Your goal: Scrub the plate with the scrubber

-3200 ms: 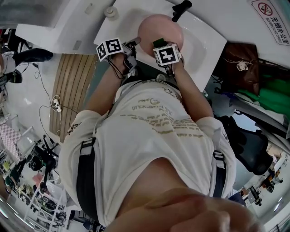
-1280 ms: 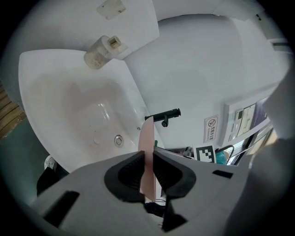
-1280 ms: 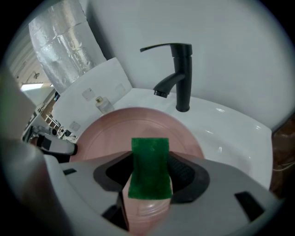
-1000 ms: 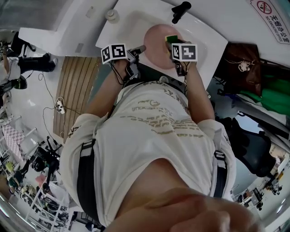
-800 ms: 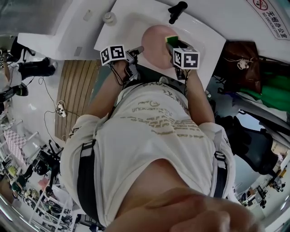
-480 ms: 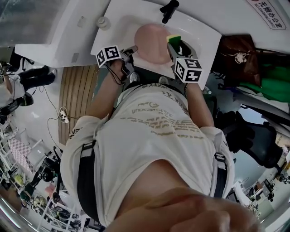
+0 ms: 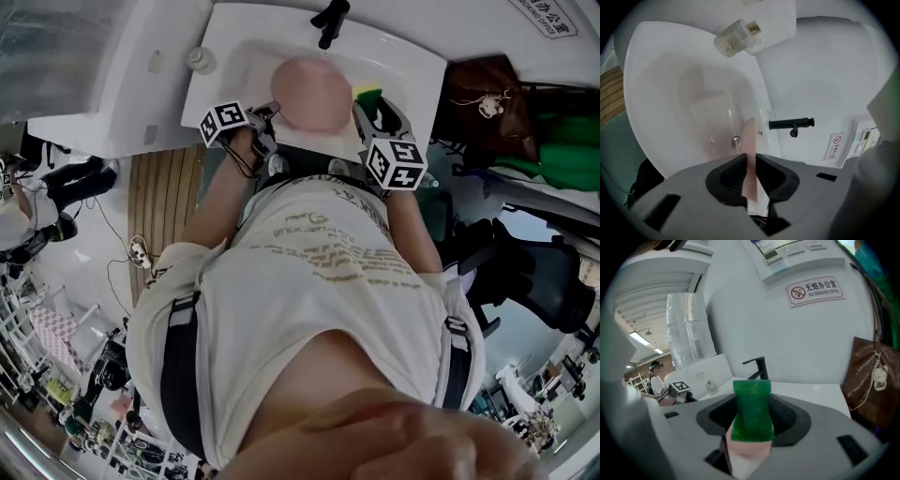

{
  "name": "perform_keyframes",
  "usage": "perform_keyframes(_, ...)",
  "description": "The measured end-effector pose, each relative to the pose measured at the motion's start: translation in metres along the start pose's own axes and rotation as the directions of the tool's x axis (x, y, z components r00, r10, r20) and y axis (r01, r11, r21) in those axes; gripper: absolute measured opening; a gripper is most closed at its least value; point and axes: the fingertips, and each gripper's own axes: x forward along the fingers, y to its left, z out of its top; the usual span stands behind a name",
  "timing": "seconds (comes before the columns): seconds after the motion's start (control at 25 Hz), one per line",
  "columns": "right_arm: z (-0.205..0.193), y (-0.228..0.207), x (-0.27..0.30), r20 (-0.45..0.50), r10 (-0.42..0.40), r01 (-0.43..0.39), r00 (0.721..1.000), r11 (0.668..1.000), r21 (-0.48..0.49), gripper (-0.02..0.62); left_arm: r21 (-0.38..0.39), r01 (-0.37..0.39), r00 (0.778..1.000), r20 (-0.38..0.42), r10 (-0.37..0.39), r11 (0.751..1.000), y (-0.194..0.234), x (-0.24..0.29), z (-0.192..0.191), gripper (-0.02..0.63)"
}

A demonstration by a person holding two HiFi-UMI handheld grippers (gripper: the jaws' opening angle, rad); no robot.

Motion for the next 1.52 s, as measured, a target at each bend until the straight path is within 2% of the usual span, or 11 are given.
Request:
perform_keyframes(0.36,-0.003,-0.008,-0.007,0.011,-0.026,0.026,1.000,1.000,0.009,0.222,-0.041,-0.028,1.000,-0.009,0.027,0.999,0.010,0.012,-0.003,0.067)
perform_keyframes(0.6,0.001,-0.016,-0.010,0.028,-0.043,0.043,0.999,0.999,0.014,0.222,-0.168,-0.050,0.999,-0.028,0.046,0.984,0.019,0.017,-0.011,0.075)
perform_keyframes(0.76,0.004,-0.014,-0.008,0.032,-0.034,0.034,0.999,0.999,0.013,0.222,-0.200,-0.078,0.997,-0.017,0.076,0.977,0.028,0.013,-0.011,0.075)
perform_keyframes(0.88,0.009,-0.012,-0.005,0.040,-0.027,0.027,0.999,1.000,0.010,0.222,-0.202,-0.048,0.999,-0.010,0.047,0.978,0.024,0.012,-0.010,0.095)
perform_keyframes(1.0,0.013,-0.010,-0.003,0.047,-0.020,0.020,0.999,1.000,0.010,0.222,-0.175,-0.043,0.999,-0.005,0.042,0.984,0.019,0.010,-0.009,0.097)
perform_keyframes(1.16,0.017,-0.004,0.003,0.055,-0.006,0.006,0.998,1.000,0.010,0.222,-0.088,-0.078,0.997,0.021,0.080,0.993,0.019,0.002,-0.001,0.097)
perform_keyframes(1.36,0.027,0.002,0.005,0.072,0.008,-0.009,0.997,1.000,0.005,0.222,-0.054,-0.065,0.996,0.062,0.068,0.996,0.012,-0.011,0.006,0.089)
perform_keyframes(1.4,0.029,0.003,0.005,0.078,0.010,-0.011,0.997,1.000,0.005,0.222,-0.024,-0.080,0.993,0.082,0.082,0.996,0.011,-0.015,0.009,0.061)
perform_keyframes(1.52,0.038,0.003,0.005,0.096,0.014,-0.014,0.995,1.000,0.006,0.222,0.113,-0.136,0.981,0.156,0.117,0.984,0.000,-0.026,0.022,0.034)
